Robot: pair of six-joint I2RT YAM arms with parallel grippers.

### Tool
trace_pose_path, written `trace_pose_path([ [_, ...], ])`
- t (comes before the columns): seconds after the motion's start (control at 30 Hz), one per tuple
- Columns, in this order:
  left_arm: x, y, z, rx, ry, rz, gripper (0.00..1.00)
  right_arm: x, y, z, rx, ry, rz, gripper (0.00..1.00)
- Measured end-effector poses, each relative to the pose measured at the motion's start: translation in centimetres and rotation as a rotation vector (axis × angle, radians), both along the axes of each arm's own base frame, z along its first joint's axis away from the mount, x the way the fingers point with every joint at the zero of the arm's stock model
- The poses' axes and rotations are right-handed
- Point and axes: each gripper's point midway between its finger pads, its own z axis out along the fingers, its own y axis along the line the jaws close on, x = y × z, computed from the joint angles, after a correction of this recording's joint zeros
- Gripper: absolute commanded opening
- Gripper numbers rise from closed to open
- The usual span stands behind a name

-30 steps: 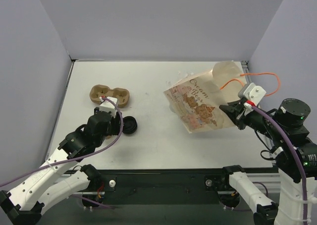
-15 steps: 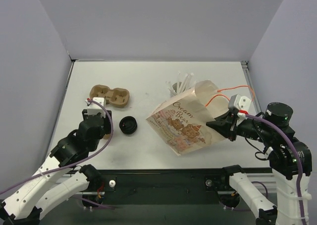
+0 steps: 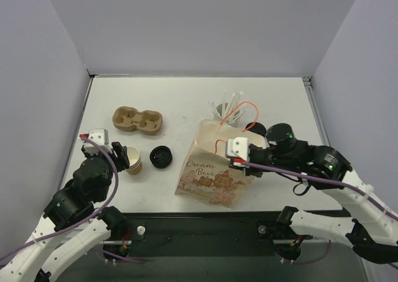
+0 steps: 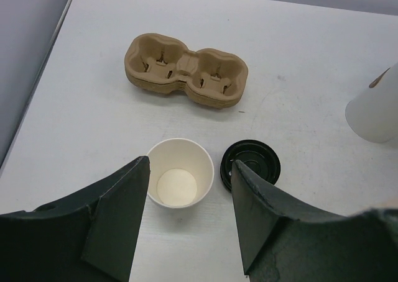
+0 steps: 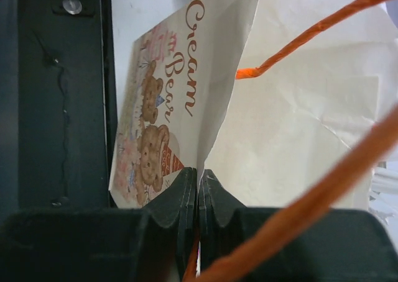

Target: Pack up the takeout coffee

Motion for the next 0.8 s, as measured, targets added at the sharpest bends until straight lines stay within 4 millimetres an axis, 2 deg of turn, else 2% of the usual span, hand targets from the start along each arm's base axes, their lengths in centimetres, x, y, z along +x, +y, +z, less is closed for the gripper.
trace_pose_path([
  [0.13,0.0,0.1,0.0,0.001,0.001,0.007,0.65,1.7,1.8,-3.0,-0.173,-0.061,0.023,0.00],
  [0.27,0.0,0.1,0.0,0.001,0.000,0.008,0.65,3.2,2.6,-5.0,-0.295,-0.118,0.037,0.00],
  [0.5,0.0,0.1,0.0,0.000,-0.001,0.009,0.65,5.1,3.1,-6.1,-0.389,-0.236,0.051,0.00],
  [0.7,0.0,0.1,0.0,0.001,-0.001,0.009,0.65,5.2,3.3,-8.4,-0.398,-0.278,0.095,0.02],
  [0.8,0.1,0.1,0.0,0.002,0.002,0.007,0.65,5.4,3.5,-8.4,-0.386,-0.303,0.103,0.04],
])
